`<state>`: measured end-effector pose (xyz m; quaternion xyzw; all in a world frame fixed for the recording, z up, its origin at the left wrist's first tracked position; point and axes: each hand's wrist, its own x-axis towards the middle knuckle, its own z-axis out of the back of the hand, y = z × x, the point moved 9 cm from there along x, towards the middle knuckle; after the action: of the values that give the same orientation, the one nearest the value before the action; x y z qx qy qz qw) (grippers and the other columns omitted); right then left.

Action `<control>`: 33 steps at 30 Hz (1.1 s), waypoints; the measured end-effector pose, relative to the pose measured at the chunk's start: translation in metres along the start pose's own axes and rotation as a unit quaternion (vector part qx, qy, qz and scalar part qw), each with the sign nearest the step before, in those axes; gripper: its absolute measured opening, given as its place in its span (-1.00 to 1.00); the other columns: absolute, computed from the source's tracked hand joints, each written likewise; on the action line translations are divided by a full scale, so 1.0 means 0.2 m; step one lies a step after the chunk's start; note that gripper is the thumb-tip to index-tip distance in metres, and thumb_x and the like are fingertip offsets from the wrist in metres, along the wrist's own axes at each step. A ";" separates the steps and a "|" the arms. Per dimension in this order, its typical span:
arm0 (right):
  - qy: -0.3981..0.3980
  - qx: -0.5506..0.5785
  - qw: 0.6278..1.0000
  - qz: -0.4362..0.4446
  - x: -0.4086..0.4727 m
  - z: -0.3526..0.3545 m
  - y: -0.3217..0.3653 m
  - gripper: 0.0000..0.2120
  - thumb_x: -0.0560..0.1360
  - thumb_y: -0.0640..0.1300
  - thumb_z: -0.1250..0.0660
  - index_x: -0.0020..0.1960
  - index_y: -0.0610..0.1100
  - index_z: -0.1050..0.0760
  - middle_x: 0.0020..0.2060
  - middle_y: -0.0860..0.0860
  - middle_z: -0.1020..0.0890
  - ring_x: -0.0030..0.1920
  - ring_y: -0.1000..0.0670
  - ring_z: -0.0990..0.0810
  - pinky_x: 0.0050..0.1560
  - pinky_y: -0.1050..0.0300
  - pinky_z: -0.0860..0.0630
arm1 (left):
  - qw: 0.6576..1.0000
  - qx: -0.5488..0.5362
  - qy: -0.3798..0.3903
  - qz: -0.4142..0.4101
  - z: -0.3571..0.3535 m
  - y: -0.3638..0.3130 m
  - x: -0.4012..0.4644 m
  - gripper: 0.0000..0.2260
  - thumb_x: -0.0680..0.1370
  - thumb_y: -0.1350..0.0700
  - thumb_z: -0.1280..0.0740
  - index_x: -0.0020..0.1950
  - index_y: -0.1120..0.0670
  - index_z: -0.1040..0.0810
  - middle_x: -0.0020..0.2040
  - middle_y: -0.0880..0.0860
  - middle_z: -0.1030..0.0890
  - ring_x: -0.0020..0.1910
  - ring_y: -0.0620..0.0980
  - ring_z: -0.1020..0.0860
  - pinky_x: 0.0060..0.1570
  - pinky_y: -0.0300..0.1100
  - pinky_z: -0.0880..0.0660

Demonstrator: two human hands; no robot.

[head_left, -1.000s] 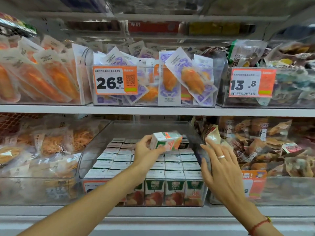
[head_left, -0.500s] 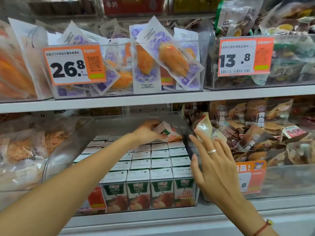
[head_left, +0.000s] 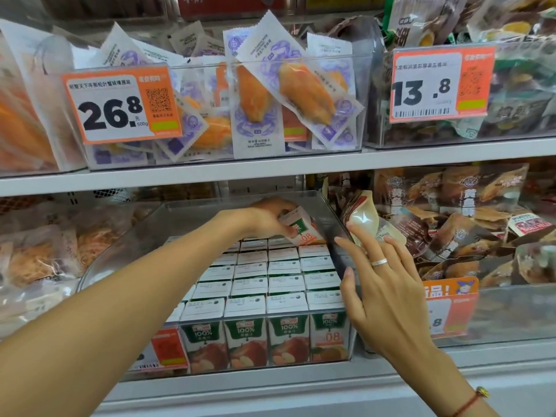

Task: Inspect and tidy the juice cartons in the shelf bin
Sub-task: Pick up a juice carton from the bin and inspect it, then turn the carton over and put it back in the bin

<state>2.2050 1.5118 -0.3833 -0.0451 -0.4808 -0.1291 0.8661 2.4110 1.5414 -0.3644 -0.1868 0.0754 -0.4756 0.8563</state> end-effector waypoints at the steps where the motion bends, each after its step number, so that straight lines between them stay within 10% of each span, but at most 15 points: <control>1: -0.001 0.000 1.000 0.000 0.00 0.00 0.00 -0.59 0.52 -0.08 -0.09 0.21 -0.18 -0.58 0.30 -0.11 -0.55 0.10 -0.10 -0.56 0.35 -0.02 -0.28 | 1.000 0.001 -0.007 -0.002 0.00 0.00 0.00 -0.49 0.54 0.14 -0.42 0.46 0.01 -0.37 0.34 0.06 -0.53 0.26 0.07 -0.51 0.29 -0.02 -0.46; 11: -0.008 -0.001 1.000 0.001 0.00 0.00 0.00 -0.60 0.51 -0.08 -0.10 0.21 -0.18 -0.56 0.29 -0.11 -0.55 0.10 -0.08 -0.54 0.35 -0.02 -0.28 | 0.996 0.023 -0.046 -0.075 -0.03 -0.09 0.01 -0.55 0.56 0.11 -0.39 0.44 -0.01 -0.43 0.39 0.03 -0.48 0.35 0.01 -0.43 0.22 -0.29 -0.32; 25: -0.016 0.002 1.000 0.003 0.00 0.00 0.00 -0.61 0.52 -0.09 -0.10 0.21 -0.16 -0.56 0.31 -0.11 -0.54 0.12 -0.10 -0.56 0.34 -0.02 -0.29 | 0.996 0.086 0.002 -0.024 -0.26 0.06 0.09 -0.64 0.68 -0.08 -0.06 0.45 -0.14 -0.41 0.44 0.09 -0.37 0.40 0.15 -0.32 0.41 0.09 -0.27; 33: -0.017 0.003 1.000 0.001 0.00 0.00 0.00 -0.62 0.52 -0.09 -0.10 0.21 -0.16 -0.56 0.30 -0.10 -0.54 0.11 -0.09 -0.54 0.34 -0.01 -0.29 | 0.999 0.020 -0.041 0.010 -0.17 0.12 0.15 -0.67 0.63 -0.05 -0.24 0.41 -0.10 -0.45 0.41 0.03 -0.46 0.32 0.07 -0.47 0.34 -0.06 -0.40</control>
<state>2.2046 1.5125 -0.3832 -0.0449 -0.4954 -0.1261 0.8583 2.4367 1.5189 -0.4029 -0.1883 0.0327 -0.4608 0.8667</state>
